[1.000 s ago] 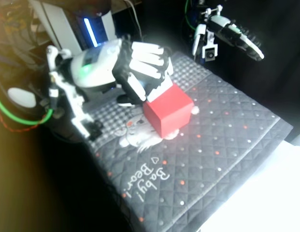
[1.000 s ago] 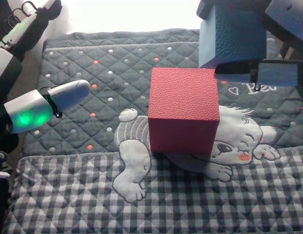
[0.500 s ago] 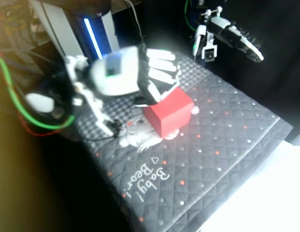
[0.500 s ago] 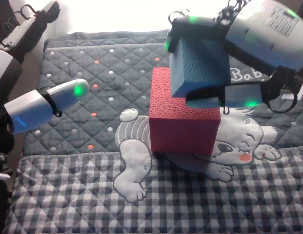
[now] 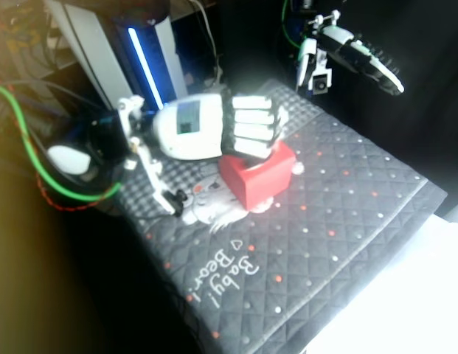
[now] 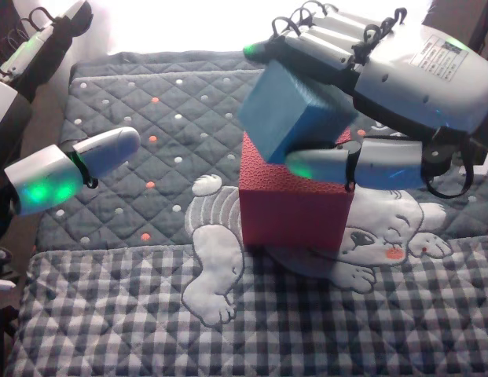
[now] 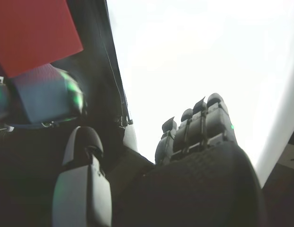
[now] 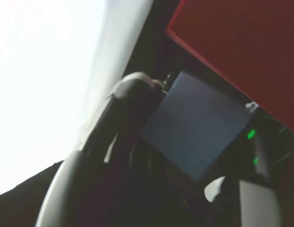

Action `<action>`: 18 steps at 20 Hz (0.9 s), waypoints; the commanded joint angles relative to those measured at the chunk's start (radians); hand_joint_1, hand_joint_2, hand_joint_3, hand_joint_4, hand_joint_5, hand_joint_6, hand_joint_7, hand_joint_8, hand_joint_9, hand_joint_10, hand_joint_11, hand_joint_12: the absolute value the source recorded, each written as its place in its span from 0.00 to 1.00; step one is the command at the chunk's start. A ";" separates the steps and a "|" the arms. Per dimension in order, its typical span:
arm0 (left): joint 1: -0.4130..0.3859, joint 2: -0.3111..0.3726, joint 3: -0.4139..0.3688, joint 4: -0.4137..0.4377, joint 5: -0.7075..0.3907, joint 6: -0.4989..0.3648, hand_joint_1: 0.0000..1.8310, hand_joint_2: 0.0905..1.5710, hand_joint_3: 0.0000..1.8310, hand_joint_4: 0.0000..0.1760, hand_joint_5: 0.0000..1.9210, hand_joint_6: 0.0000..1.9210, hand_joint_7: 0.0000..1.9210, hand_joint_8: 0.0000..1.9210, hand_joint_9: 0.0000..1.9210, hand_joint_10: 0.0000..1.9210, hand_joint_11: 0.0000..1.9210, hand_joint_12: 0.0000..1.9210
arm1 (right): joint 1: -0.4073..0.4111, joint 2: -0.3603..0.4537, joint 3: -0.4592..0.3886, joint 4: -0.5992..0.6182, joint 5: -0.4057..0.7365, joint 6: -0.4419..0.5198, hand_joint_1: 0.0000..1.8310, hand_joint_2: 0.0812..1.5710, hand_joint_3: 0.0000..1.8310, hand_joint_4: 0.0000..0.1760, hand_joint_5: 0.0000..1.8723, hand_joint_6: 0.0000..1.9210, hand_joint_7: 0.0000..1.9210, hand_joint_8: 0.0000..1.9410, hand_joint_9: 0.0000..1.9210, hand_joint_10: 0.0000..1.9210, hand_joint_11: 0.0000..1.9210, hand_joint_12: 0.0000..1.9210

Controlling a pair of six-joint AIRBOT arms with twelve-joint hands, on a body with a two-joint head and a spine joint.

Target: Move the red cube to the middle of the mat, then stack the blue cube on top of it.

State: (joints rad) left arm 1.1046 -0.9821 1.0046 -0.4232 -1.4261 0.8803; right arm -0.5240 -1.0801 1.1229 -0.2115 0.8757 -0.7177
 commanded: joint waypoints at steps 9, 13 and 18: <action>0.004 -0.002 0.002 0.007 -0.140 -0.004 0.31 0.68 0.00 0.82 0.00 0.00 0.00 0.00 0.00 0.00 0.00 0.00 | -0.018 0.025 -0.003 0.028 0.111 0.004 0.19 0.80 0.00 0.04 0.00 0.00 0.00 0.00 0.00 0.22 0.00 0.59; 0.007 -0.002 0.000 0.004 -0.142 -0.004 0.30 0.67 0.00 0.81 0.00 0.00 0.00 0.00 0.00 0.00 0.00 0.00 | -0.029 0.034 -0.003 0.040 0.111 0.004 0.19 0.81 0.00 0.08 0.00 0.00 0.00 0.00 0.00 0.30 0.00 0.79; 0.008 -0.002 0.000 0.004 -0.143 -0.004 0.29 0.68 0.00 0.75 0.00 0.00 0.00 0.00 0.00 0.00 0.00 0.00 | -0.039 0.037 -0.002 0.050 0.111 0.004 0.23 0.77 0.00 0.00 0.00 0.00 0.00 0.00 0.00 0.08 0.00 0.72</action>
State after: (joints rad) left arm 1.1156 -0.9821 1.0042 -0.4377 -1.4414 0.8799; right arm -0.5678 -1.0504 1.1217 -0.1772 0.8677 -0.7170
